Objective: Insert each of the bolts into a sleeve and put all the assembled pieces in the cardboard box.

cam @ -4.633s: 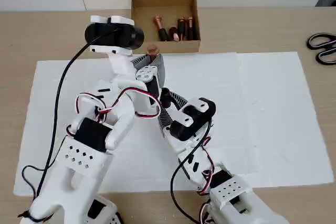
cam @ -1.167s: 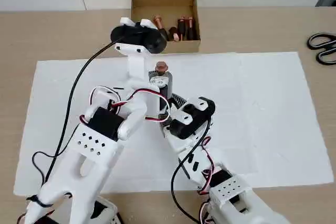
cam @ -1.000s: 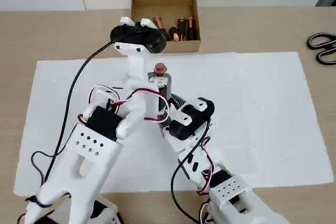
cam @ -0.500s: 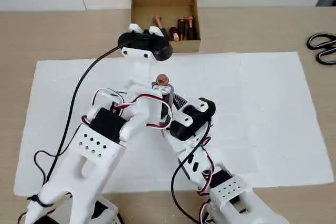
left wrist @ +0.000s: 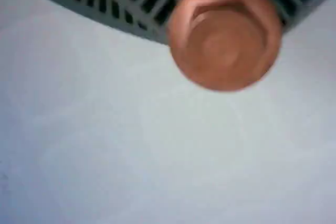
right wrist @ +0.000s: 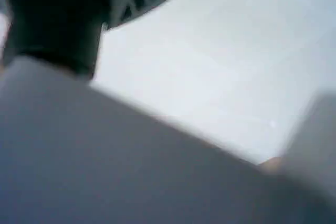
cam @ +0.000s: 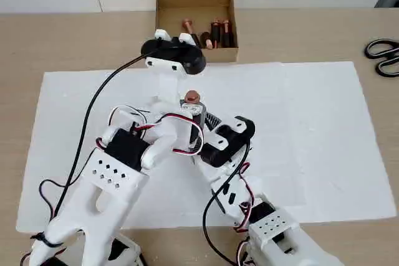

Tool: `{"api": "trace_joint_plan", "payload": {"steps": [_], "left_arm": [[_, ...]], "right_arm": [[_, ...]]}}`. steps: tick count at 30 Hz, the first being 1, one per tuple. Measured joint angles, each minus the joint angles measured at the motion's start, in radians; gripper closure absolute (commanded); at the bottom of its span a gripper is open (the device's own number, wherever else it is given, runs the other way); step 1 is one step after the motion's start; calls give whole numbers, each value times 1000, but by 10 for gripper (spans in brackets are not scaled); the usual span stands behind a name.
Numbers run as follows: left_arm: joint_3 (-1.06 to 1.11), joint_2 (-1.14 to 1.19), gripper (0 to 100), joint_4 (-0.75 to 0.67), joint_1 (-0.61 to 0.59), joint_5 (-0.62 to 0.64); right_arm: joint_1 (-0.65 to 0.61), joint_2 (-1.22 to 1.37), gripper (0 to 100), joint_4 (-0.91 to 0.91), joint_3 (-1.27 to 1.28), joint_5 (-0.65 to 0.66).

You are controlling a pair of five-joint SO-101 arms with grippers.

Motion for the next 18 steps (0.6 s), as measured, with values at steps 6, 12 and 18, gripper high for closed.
{"api": "trace_joint_plan", "payload": {"steps": [6,12,18], "left_arm": [[-41,0,833,55,5,0],[-72,2,831,81,-34,0],[-140,2,831,81,-84,0]], "right_arm": [[3,0,995,0,0,0],[6,-2,995,-2,0,0],[2,-2,995,-2,0,2]]}}
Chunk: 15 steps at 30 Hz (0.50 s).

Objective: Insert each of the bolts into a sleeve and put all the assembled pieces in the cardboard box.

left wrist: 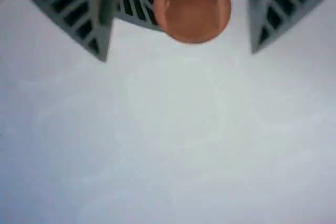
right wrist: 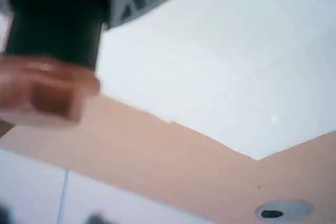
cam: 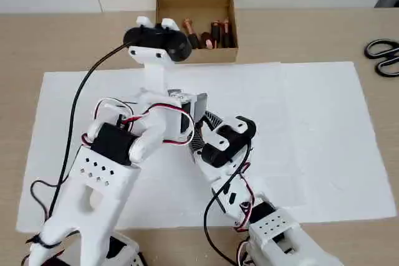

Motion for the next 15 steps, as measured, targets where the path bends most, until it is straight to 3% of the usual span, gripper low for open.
{"api": "trace_joint_plan", "payload": {"steps": [7,12,15], "left_arm": [[-49,0,831,0,-101,-2],[-52,0,830,0,-327,-9],[-37,0,830,0,-482,-80]], "right_arm": [[0,0,995,2,0,0],[0,0,995,2,0,2],[0,0,995,11,0,6]]}}
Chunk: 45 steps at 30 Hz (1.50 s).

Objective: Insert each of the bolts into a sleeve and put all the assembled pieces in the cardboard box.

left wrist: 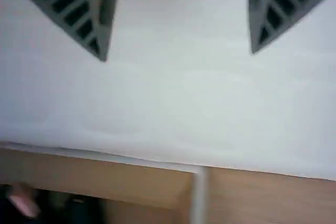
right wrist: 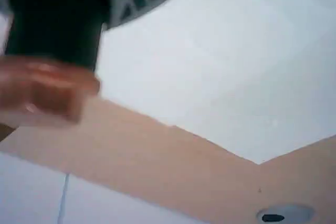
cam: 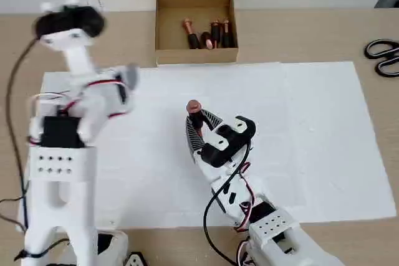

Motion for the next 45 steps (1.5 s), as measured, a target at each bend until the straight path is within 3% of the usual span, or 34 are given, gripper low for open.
{"api": "trace_joint_plan", "payload": {"steps": [5,11,15,36,45], "left_arm": [[57,0,830,0,-115,-84],[78,0,830,37,-126,-95],[80,0,830,38,-127,-95],[138,0,830,38,-58,-95],[138,0,830,38,-58,-95]], "right_arm": [[35,0,995,157,-40,28],[138,9,995,537,-328,37],[170,107,995,681,-531,37],[193,1283,995,703,-1680,-15],[190,1600,995,703,-2053,-15]]}}
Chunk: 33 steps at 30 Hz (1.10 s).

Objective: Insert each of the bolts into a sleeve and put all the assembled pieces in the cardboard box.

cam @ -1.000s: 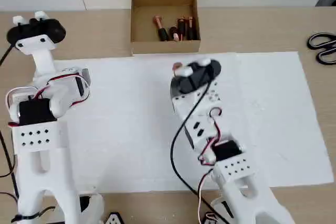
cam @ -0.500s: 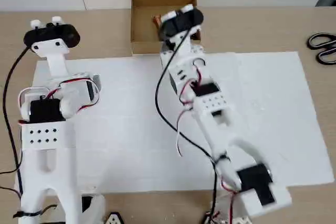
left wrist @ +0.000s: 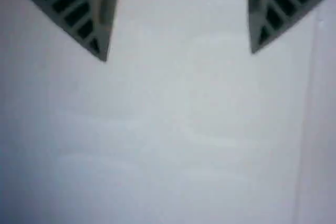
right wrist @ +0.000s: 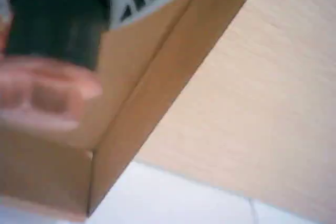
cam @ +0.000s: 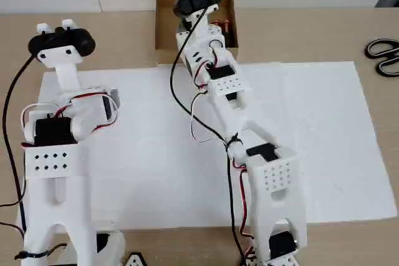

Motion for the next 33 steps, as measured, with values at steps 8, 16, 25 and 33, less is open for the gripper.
{"api": "trace_joint_plan", "payload": {"steps": [8,16,25,33], "left_arm": [[20,0,830,0,0,0],[25,0,830,0,0,0],[25,0,830,0,0,0],[25,0,830,0,0,0]], "right_arm": [[-14,163,995,-2,-126,0],[-17,245,994,-2,-196,0],[-21,249,827,-2,-196,0],[-26,264,779,-2,-196,0]]}}
